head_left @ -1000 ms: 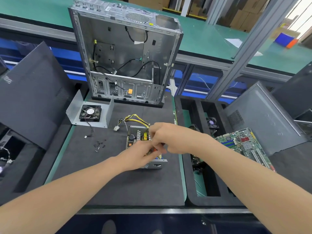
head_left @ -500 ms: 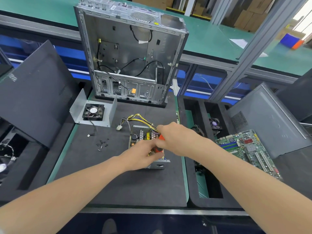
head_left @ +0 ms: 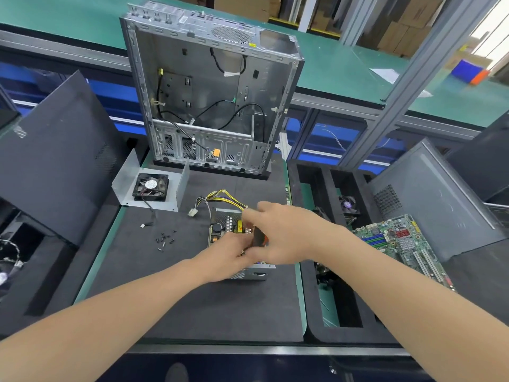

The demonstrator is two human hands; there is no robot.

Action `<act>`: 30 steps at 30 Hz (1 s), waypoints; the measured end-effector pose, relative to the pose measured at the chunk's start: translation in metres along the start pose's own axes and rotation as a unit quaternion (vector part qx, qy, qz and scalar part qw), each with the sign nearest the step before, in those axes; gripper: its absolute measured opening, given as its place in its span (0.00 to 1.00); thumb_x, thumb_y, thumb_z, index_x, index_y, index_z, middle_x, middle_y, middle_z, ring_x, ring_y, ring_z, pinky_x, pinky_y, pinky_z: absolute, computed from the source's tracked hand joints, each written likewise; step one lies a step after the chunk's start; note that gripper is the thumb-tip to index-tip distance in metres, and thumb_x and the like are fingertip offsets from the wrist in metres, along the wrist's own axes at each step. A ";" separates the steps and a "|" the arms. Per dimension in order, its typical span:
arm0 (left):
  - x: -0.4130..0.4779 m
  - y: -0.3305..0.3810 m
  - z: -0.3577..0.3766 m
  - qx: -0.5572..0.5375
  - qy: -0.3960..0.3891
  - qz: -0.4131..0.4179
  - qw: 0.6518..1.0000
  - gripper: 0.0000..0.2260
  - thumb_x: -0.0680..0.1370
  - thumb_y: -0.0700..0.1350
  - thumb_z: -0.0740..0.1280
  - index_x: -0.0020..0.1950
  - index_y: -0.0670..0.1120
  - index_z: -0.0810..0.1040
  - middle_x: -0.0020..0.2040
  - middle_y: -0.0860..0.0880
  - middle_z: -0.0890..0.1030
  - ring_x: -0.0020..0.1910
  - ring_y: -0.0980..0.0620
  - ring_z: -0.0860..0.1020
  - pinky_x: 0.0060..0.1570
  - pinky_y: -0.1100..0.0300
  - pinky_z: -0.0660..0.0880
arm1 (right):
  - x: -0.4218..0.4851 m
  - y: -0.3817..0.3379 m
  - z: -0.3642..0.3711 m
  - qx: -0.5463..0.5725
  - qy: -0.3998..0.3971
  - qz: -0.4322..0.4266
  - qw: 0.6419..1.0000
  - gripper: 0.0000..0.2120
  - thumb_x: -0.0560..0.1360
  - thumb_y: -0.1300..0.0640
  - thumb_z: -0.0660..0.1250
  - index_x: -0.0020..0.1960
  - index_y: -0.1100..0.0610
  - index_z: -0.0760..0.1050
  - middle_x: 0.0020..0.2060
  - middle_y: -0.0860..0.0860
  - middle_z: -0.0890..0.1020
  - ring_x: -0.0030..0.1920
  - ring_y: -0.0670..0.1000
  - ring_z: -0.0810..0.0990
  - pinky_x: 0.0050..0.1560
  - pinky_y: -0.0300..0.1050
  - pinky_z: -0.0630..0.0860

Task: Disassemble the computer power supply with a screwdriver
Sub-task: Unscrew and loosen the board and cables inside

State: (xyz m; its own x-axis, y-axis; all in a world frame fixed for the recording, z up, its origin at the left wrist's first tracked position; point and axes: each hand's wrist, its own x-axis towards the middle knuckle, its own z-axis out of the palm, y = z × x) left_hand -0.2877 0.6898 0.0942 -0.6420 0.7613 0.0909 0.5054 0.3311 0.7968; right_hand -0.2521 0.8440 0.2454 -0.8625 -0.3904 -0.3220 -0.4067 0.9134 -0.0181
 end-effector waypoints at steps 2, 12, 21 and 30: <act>0.000 0.001 0.000 -0.026 -0.009 0.009 1.000 0.07 0.84 0.48 0.64 0.46 0.54 0.76 0.43 0.59 0.78 0.43 0.59 0.77 0.46 0.63 0.73 | 0.003 -0.010 0.004 -0.081 0.029 0.121 0.989 0.27 0.79 0.29 0.52 0.52 0.54 0.68 0.35 0.50 0.68 0.37 0.57 0.75 0.33 0.49 0.69; 0.001 -0.003 0.001 0.017 0.002 -0.012 1.000 0.09 0.82 0.60 0.63 0.48 0.57 0.77 0.43 0.61 0.80 0.43 0.62 0.77 0.42 0.68 0.68 | 0.004 0.003 -0.008 0.018 -0.078 -0.009 0.997 0.07 0.78 0.61 0.65 0.54 0.51 0.73 0.46 0.50 0.70 0.43 0.56 0.77 0.36 0.50 0.72; 0.001 0.000 0.000 0.032 0.001 -0.002 0.999 0.11 0.83 0.58 0.64 0.49 0.53 0.78 0.43 0.58 0.80 0.41 0.61 0.76 0.43 0.65 0.71 | 0.002 0.013 -0.002 0.047 -0.070 -0.044 0.995 0.17 0.74 0.60 0.71 0.61 0.50 0.72 0.52 0.47 0.68 0.48 0.54 0.76 0.40 0.50 0.76; 0.001 0.002 -0.001 -0.039 -0.023 -0.006 0.999 0.07 0.84 0.51 0.66 0.57 0.52 0.83 0.50 0.57 0.84 0.48 0.56 0.81 0.54 0.55 0.78 | 0.014 -0.015 0.010 -0.042 0.001 0.147 0.988 0.23 0.82 0.37 0.53 0.47 0.56 0.69 0.33 0.52 0.66 0.41 0.62 0.77 0.33 0.47 0.65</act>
State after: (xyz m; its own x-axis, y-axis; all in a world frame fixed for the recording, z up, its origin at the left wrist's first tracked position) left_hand -0.2882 0.6909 0.0969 -0.6197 0.7828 0.0554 0.4506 0.2972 0.8418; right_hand -0.2556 0.8262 0.2314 -0.9474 -0.1106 -0.3002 -0.1626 0.9746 0.1542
